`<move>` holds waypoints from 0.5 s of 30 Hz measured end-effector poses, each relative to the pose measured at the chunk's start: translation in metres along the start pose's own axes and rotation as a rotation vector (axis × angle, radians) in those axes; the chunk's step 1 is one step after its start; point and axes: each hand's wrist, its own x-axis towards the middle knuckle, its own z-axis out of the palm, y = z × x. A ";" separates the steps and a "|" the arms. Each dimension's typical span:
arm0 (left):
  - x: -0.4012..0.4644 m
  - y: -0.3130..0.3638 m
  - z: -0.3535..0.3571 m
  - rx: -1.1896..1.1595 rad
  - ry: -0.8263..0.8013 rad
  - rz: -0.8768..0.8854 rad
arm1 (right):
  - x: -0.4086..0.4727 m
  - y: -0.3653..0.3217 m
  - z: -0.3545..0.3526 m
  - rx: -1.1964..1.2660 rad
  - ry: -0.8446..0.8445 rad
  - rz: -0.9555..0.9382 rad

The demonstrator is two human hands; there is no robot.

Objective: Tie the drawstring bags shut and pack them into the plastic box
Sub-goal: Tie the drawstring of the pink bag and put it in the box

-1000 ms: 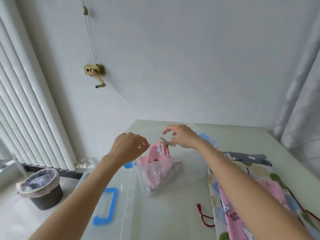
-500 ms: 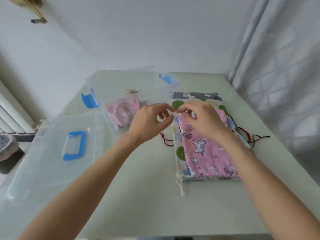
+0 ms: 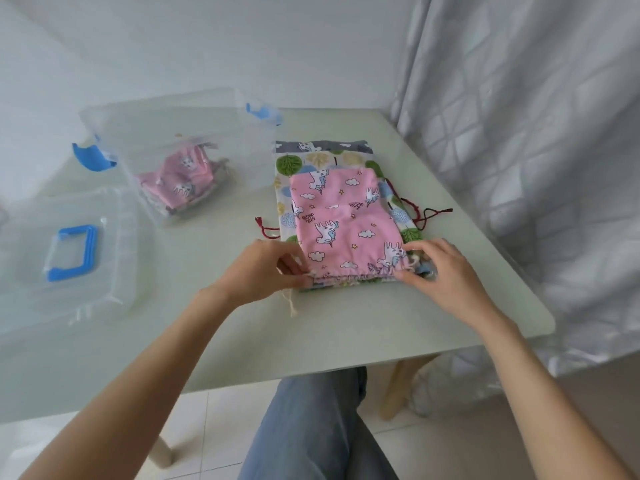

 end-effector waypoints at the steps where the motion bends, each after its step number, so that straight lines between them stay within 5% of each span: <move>1: -0.002 0.000 -0.001 -0.028 0.028 -0.001 | -0.003 0.001 -0.001 0.014 -0.018 -0.003; 5: -0.005 -0.002 -0.007 -0.106 0.213 -0.015 | -0.005 -0.001 -0.004 -0.038 0.059 -0.092; 11: -0.005 -0.016 -0.019 0.102 0.301 -0.054 | 0.010 -0.006 -0.006 -0.124 0.083 -0.071; 15: -0.010 -0.022 -0.022 -0.364 0.490 -0.179 | 0.006 -0.001 -0.004 0.032 0.210 0.055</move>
